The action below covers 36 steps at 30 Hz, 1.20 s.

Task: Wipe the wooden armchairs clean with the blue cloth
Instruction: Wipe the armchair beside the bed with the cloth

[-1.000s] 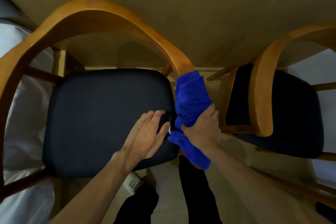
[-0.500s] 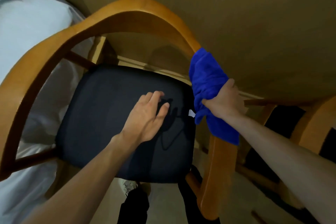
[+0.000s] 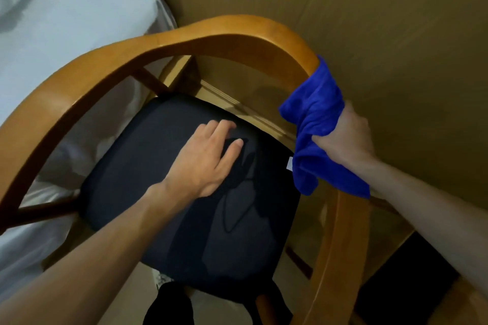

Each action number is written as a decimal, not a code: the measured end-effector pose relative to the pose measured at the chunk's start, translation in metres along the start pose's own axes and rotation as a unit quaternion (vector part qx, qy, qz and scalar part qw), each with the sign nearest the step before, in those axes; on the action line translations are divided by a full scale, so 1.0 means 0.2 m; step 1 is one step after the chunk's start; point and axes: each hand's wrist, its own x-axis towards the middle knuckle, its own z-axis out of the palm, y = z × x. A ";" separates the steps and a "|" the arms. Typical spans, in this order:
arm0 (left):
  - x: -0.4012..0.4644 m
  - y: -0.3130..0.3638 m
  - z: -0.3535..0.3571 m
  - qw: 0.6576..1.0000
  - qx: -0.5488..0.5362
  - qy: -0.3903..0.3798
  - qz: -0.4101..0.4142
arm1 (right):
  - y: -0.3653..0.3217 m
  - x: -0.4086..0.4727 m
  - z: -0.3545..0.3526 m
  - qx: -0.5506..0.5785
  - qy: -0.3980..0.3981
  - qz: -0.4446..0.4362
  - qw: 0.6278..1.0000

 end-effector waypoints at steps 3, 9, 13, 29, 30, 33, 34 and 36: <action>0.00 -0.07 -0.05 1.000 0.013 0.011 -0.020 | -0.10 0.11 -0.05 0.017 0.003 -0.071 0.997; 0.02 -0.19 -0.17 0.998 0.024 0.040 -0.048 | -0.46 0.36 -0.11 -0.074 0.019 -0.138 0.987; 0.03 -0.26 -0.25 0.996 0.024 0.066 -0.053 | -0.59 0.41 -0.13 -0.136 -0.005 -0.147 0.980; -0.03 -0.46 -0.41 0.976 0.081 0.171 -0.106 | -1.37 0.49 0.15 -0.444 -0.075 -0.302 0.840; -0.04 -0.48 -0.43 0.969 0.098 0.192 -0.123 | -1.40 0.49 0.19 -0.446 -0.076 -0.306 0.838; -0.07 -0.56 -0.50 0.952 0.134 0.227 -0.157 | -1.51 0.47 0.33 -0.439 -0.071 -0.339 0.829; -0.09 -0.60 -0.53 0.950 0.142 0.227 -0.163 | -1.55 0.46 0.38 -0.425 -0.074 -0.353 0.831; -0.16 -0.69 -0.57 0.946 0.145 0.230 -0.177 | -1.64 0.42 0.49 -0.385 -0.090 -0.381 0.836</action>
